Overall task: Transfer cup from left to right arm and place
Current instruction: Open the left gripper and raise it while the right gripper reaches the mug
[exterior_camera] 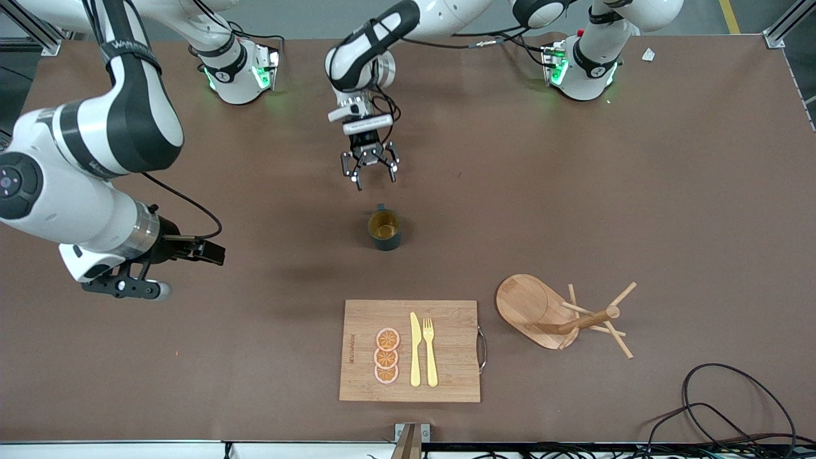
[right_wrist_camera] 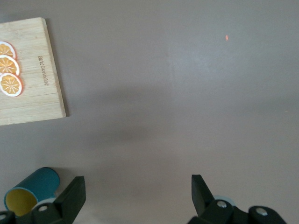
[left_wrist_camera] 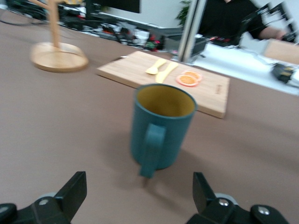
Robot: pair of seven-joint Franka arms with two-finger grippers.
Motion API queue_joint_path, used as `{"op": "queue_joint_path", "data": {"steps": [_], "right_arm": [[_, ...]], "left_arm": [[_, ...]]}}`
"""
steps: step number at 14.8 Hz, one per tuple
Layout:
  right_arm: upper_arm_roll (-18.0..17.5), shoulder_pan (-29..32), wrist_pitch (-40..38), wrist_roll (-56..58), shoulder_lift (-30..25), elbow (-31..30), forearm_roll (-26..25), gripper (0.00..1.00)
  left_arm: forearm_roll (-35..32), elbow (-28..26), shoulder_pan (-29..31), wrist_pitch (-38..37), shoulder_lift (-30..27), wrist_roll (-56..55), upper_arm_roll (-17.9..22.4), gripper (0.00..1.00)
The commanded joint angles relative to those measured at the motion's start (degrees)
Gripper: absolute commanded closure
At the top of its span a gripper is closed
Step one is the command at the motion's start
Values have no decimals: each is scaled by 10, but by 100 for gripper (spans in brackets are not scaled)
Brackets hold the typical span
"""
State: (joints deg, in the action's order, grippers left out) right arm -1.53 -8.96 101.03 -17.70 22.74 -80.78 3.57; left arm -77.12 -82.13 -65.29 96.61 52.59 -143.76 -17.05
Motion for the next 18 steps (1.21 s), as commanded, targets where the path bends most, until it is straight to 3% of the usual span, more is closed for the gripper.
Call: {"op": "queue_joint_path", "data": {"steps": [1, 6, 9, 11, 14, 18], "right_arm": [[-2, 0, 74, -10, -1, -73, 10, 0], [-2, 0, 222, -10, 11, -191, 11, 0], [-2, -2, 236, -15, 31, -199, 14, 0], [-2, -4, 244, -15, 36, -210, 43, 0], [-2, -36, 263, -61, 36, -228, 86, 0], [-2, -156, 302, -289, 47, -203, 86, 0]], "left_arm": [[83, -7, 8, -41, -62, 86, -17, 0], [269, -8, 51, -42, -215, 263, -10, 0], [358, -7, 119, -42, -296, 374, -10, 0], [406, -7, 181, -42, -335, 461, -10, 0], [477, 20, 277, -41, -365, 619, -11, 0], [551, 58, 428, -41, -369, 820, -12, 0]]}}
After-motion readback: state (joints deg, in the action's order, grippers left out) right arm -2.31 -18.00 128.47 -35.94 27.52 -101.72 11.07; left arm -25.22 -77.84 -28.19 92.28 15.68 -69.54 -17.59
